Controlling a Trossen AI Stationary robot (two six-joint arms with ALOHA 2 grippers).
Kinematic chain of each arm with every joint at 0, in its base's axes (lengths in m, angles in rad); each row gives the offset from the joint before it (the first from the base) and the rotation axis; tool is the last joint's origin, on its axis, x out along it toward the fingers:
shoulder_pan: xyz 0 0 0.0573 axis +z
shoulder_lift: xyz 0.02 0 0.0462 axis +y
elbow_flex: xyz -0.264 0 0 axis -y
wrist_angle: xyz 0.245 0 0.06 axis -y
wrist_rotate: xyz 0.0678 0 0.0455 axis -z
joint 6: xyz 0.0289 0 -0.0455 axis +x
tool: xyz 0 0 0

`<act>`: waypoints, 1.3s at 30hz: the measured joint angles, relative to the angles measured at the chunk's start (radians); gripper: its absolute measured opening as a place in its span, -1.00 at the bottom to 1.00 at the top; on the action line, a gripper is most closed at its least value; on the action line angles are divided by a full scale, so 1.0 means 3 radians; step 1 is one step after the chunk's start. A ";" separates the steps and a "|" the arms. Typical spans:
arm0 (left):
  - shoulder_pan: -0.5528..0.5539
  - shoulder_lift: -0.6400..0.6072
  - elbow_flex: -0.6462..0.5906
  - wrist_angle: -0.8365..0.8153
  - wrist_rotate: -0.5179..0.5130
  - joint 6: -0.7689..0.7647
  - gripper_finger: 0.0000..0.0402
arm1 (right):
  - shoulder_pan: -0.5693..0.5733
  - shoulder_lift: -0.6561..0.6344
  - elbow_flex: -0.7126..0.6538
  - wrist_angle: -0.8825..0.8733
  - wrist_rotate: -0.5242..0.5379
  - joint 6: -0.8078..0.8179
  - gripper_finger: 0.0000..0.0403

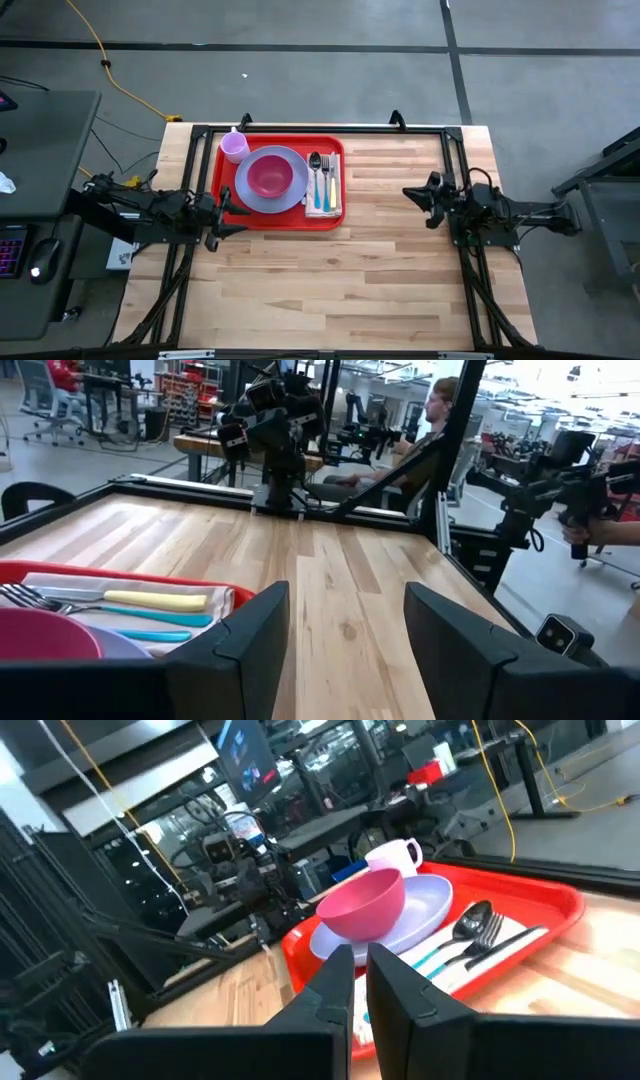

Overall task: Set up tray
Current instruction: Return to Home Position

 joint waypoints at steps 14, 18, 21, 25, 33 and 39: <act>-0.0002 0.0000 -0.0001 -0.0004 0.0005 -0.0116 0.13 | 0.0000 0.0062 -0.0013 0.0001 -0.0090 -0.0067 -0.97; -0.0002 0.0000 -0.0003 -0.0004 0.0005 -0.0116 0.13 | 0.0000 0.0062 -0.0013 0.0003 -0.0090 0.0048 -0.99; -0.0002 0.0000 -0.0003 -0.0005 0.0006 -0.0116 0.13 | 0.0000 0.0062 -0.0013 0.0003 -0.0091 0.0040 -1.00; -0.0002 0.0000 -0.0003 -0.0005 0.0006 -0.0116 0.13 | 0.0000 0.0062 -0.0014 0.0004 -0.0089 0.0047 -1.00; -0.0002 0.0000 -0.0003 -0.0008 0.0008 -0.0116 0.13 | 0.0000 0.0064 -0.0014 0.0004 -0.0089 0.0043 -1.00; -0.0002 0.0000 -0.0004 -0.0008 0.0009 -0.0116 0.13 | 0.0000 0.0064 -0.0015 0.0004 -0.0089 0.0041 -1.00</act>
